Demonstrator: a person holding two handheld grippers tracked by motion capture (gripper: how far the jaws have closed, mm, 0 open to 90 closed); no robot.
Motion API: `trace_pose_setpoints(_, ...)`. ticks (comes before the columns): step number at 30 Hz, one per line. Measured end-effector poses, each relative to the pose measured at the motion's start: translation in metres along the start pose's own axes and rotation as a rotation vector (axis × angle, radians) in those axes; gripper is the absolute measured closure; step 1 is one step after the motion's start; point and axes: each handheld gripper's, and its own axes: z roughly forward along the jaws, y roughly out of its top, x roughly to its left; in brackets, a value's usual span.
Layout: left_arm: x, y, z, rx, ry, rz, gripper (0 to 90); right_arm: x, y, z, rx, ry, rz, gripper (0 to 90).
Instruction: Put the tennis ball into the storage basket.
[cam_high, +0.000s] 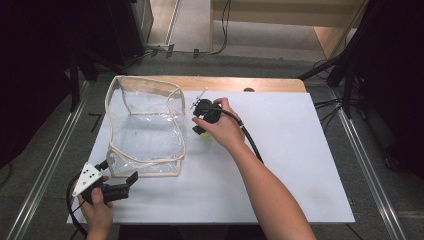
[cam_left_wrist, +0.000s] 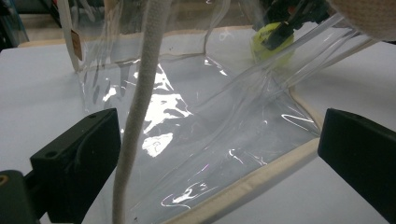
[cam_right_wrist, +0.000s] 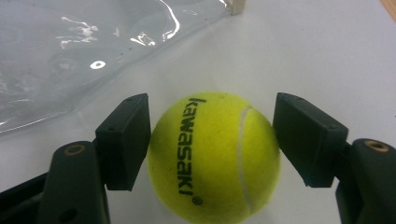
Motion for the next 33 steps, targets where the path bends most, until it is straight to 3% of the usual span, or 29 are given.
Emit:
trace_pose_setpoints(9,-0.001,0.000,0.001,0.003,0.002,0.003,0.0,-0.002,-0.005,-0.004,-0.012,0.018,0.020,29.2)
trace_pose_setpoints(15,-0.001,0.000,0.001,0.004,0.001,0.003,0.0,-0.002,-0.001,0.008,0.001,-0.018,0.005,25.1)
trace_pose_setpoints(26,0.000,0.000,0.001,0.004,0.000,0.003,0.0,-0.005,0.004,0.017,-0.029,-0.010,0.073,25.8)
trace_pose_setpoints(33,0.000,0.000,0.001,0.006,-0.002,0.002,0.0,0.000,0.002,0.010,-0.010,-0.024,0.029,27.4)
